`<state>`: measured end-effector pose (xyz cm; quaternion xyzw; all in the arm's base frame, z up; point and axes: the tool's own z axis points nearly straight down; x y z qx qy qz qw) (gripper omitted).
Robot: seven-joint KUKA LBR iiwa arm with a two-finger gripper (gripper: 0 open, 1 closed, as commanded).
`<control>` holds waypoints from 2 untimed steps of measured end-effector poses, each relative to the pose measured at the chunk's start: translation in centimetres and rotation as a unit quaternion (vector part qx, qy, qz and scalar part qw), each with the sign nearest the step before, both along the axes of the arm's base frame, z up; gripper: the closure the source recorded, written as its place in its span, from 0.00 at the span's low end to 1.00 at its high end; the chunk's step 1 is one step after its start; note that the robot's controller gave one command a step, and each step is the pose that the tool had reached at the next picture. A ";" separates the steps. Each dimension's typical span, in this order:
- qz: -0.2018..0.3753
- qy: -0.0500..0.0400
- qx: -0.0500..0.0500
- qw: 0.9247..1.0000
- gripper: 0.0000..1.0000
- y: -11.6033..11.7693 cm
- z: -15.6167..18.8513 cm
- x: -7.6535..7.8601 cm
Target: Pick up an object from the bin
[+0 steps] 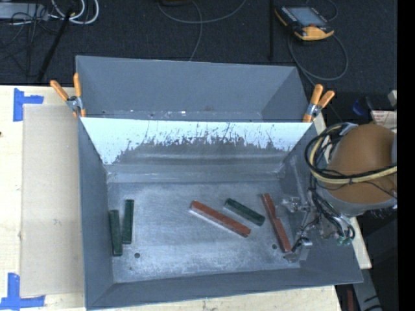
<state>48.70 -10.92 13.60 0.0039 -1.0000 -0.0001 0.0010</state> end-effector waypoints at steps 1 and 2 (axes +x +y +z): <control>0.014 0.000 0.000 1.000 0.00 -1.3 -5.8 3.1; 0.025 -0.004 0.002 1.000 0.00 7.7 -6.6 10.9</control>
Offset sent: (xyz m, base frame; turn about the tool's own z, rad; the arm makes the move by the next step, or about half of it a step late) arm 0.0307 -0.0130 -0.0545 -0.0276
